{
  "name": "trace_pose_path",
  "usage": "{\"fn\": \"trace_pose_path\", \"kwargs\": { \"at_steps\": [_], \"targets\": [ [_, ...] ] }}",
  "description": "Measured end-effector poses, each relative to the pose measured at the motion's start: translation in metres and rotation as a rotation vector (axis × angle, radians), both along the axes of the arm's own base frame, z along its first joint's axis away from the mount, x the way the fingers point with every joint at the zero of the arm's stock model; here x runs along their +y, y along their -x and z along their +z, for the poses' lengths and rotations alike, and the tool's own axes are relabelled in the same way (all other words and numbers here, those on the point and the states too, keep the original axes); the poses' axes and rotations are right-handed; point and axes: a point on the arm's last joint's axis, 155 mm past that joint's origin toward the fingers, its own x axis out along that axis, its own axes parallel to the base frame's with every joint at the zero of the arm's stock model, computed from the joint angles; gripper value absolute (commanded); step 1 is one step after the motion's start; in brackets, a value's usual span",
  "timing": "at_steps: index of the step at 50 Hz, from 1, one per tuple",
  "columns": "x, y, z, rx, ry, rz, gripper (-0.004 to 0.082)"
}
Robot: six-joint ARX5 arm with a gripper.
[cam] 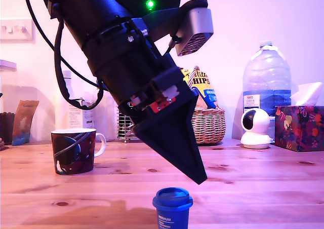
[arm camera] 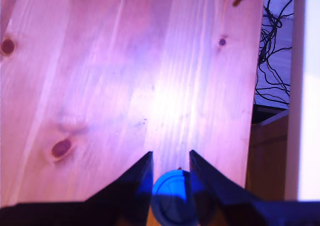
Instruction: Pick up the coffee capsules from the table one by one and drop them inside the nearest coffee cup
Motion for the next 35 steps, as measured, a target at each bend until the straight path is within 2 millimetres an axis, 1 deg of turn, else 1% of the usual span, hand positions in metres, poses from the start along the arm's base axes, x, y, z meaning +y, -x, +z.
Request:
{"fn": "trace_pose_path", "kwargs": {
  "at_steps": [1, 4, 6, 20, 23, 30, 35],
  "targets": [
    [-0.02, -0.019, 0.018, -0.063, 0.106, 0.027, 0.0168],
    [-0.028, -0.026, 0.029, -0.093, 0.149, 0.028, 0.0168],
    [-0.03, -0.028, 0.033, -0.1, 0.165, 0.035, 0.0168],
    [-0.031, -0.025, 0.035, -0.054, 0.18, 0.064, 0.0178],
    [-0.031, -0.024, 0.035, -0.05, 0.181, 0.061, 0.0248],
    [-0.031, -0.025, 0.035, -0.054, 0.181, 0.064, 0.0472],
    [-0.027, -0.026, 0.031, -0.058, 0.157, 0.076, 0.0586]
  ]
}}
